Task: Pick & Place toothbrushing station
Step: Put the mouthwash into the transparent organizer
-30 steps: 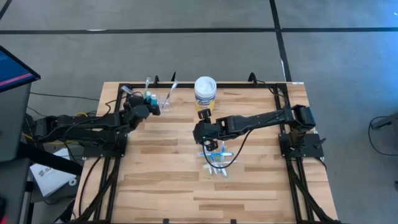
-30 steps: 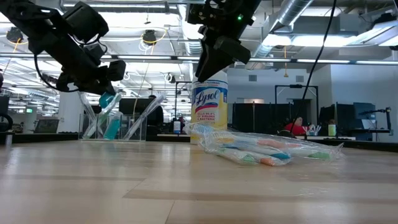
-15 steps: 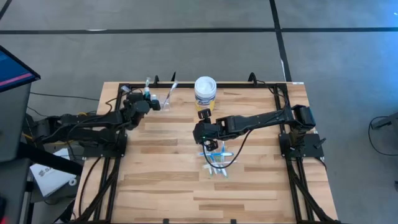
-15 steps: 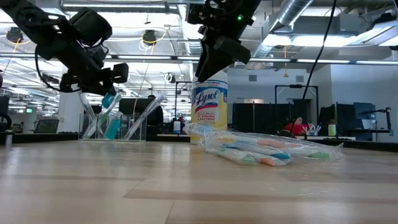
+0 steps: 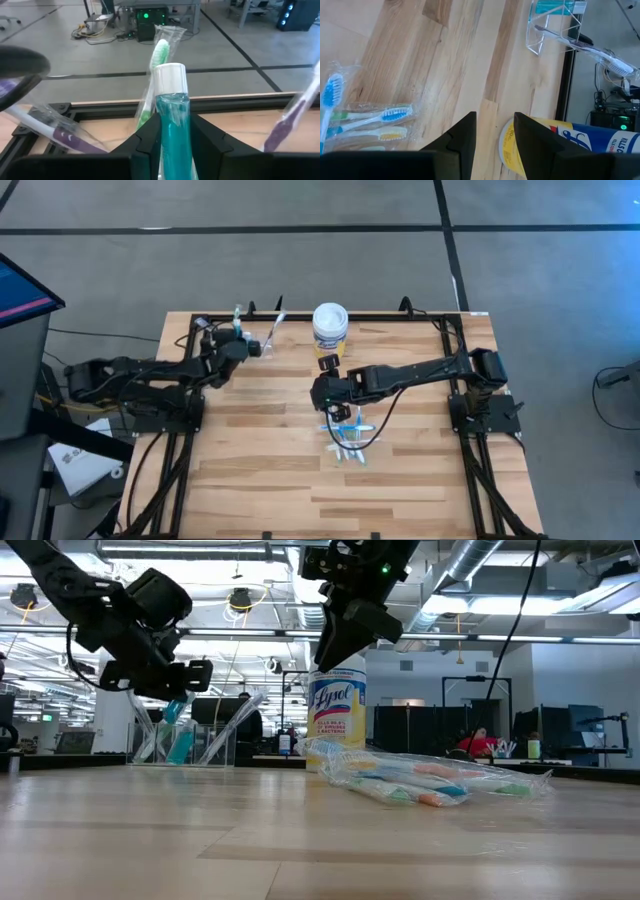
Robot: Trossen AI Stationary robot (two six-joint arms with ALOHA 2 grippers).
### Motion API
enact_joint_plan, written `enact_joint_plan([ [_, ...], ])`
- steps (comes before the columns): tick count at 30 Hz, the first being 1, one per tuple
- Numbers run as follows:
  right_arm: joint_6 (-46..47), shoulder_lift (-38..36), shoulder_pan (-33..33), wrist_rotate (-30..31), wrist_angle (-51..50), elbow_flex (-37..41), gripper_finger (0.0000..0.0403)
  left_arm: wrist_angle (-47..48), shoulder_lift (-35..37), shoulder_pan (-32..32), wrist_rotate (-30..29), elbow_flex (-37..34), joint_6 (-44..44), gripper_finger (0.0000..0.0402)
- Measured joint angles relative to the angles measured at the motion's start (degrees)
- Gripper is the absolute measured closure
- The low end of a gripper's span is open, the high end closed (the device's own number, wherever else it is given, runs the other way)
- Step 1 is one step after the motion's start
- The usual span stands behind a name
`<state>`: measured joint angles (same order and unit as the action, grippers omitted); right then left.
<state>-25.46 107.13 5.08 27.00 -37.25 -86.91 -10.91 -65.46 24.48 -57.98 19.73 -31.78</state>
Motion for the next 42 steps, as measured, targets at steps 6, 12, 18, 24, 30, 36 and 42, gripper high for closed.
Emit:
enact_joint_plan([
  [6,0.00,0.00,-0.02,0.00,-0.01,0.00,0.0281,-3.54,-2.25,0.69,-0.02,0.00,0.03,0.0325],
  [12,-0.08,0.00,-0.02,0.00,-0.01,0.00,0.0281,-5.70,-4.22,0.69,-0.14,0.00,2.00,0.0322],
  [18,-0.02,0.00,-0.13,0.00,-0.01,0.00,0.0281,-6.71,-4.82,0.69,-1.77,0.00,2.02,0.0307],
  [24,-0.02,0.00,-0.11,0.00,-0.01,0.00,0.0281,-6.89,-4.82,1.13,-2.02,0.00,2.02,0.0292],
  [30,0.00,0.00,-0.11,0.00,-0.02,0.00,0.0281,-7.20,-4.82,1.44,-2.02,0.00,2.02,0.0287],
  [36,0.00,0.00,-0.13,0.00,-0.01,0.00,0.0281,-7.35,-4.82,1.44,-2.01,0.00,2.00,0.0287],
  [42,0.00,0.00,-0.12,0.00,-0.01,0.00,0.0281,-7.56,-4.82,1.44,-2.01,0.00,2.00,0.0287],
])
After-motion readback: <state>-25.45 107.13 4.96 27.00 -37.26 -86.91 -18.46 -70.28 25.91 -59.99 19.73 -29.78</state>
